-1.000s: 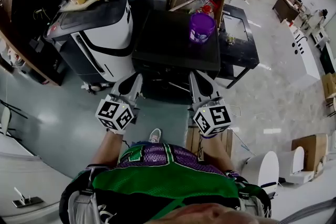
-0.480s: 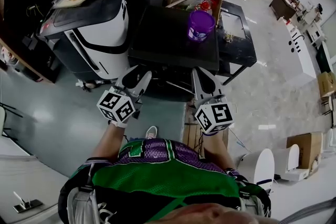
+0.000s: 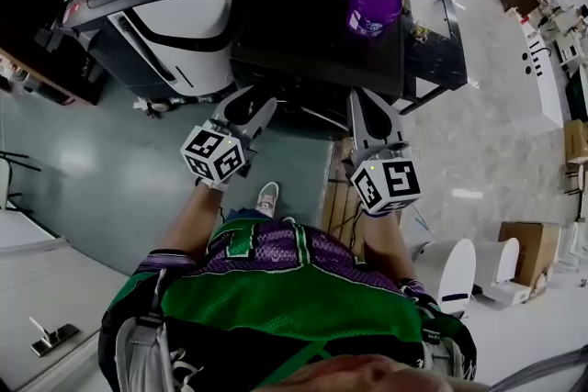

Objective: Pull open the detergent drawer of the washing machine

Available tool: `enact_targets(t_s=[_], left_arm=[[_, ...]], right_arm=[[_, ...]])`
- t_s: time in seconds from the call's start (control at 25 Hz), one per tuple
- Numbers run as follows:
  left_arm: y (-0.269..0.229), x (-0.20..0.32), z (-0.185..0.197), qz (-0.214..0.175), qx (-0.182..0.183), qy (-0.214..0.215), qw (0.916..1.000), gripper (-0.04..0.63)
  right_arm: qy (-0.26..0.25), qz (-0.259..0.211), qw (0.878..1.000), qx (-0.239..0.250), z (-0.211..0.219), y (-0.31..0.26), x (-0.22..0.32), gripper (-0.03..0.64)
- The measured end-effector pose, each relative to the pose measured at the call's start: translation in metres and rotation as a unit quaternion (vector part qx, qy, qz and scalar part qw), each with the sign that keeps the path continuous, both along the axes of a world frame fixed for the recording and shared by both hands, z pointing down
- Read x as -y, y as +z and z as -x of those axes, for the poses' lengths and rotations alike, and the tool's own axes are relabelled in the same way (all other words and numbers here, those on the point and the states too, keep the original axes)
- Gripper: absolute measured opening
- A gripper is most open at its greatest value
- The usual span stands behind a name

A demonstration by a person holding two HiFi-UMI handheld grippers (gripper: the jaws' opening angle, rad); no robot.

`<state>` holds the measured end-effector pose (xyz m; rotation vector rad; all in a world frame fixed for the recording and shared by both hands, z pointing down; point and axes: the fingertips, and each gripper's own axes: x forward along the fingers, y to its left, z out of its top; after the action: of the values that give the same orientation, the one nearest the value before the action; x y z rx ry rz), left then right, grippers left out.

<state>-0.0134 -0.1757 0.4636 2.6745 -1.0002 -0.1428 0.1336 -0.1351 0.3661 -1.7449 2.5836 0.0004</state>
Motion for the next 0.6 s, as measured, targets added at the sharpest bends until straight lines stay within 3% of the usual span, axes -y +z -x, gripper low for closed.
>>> enact_targets(t_s=[0.36, 0.6], left_arm=[[0.081, 0.046, 0.012, 0.078, -0.074, 0.037, 0.9935, 0.186], [0.135, 0.083, 0.027, 0.139, -0.141, 0.032, 0.9797, 0.206]], right_arm=[[-0.003, 0.033, 0.999, -0.007, 0.013, 0.031, 0.039, 0.002], [0.003, 0.055, 0.998, -0.014, 0.018, 0.060, 0.062, 0.002]])
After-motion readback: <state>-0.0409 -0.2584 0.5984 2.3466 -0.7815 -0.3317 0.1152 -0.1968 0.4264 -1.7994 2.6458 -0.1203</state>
